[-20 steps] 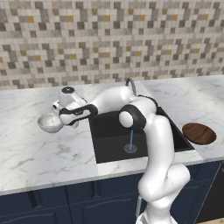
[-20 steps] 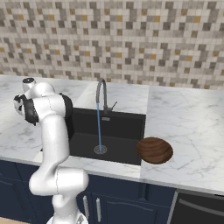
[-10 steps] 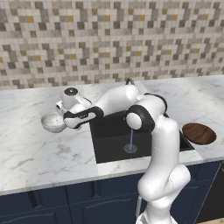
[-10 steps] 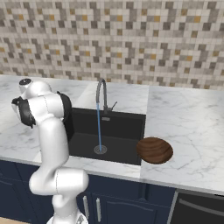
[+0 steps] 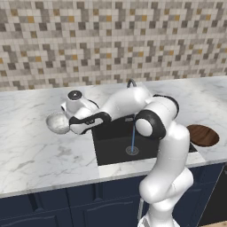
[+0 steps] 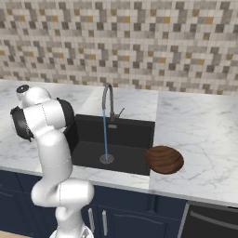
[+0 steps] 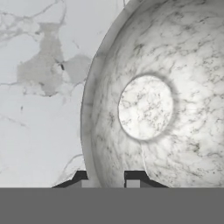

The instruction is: Rinse each bowl for a few seconds and place them down in the sink or on the counter.

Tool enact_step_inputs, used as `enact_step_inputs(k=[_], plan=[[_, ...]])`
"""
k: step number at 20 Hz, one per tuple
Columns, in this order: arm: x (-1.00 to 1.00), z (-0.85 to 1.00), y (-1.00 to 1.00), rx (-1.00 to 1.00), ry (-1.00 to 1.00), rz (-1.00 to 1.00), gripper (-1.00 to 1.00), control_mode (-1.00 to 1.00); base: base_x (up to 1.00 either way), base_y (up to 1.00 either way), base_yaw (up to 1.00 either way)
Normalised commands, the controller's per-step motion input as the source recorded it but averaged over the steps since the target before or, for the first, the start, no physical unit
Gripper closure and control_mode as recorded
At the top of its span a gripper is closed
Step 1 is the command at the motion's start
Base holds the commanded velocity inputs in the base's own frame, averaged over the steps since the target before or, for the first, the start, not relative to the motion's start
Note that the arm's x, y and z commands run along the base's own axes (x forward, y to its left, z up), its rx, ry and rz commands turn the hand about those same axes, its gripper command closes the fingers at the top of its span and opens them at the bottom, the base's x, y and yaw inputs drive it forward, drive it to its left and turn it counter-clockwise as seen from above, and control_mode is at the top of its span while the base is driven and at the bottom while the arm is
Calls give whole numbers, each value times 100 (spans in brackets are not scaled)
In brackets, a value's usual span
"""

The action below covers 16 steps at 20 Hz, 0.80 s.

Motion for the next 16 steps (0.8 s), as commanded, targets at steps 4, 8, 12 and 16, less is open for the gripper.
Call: enact_step_inputs(k=[4, 8, 12, 16], plan=[[-27, 20, -15, -2, -4, -11, 100, -100, 0, 0, 0], [-25, 15, -15, -2, -2, -12, 100, -100, 0, 0, 0], [-23, 13, -16, 0, -1, -12, 100, -100, 0, 0, 0], [-22, 10, -15, 0, 0, -13, 100, -100, 0, 0, 0]])
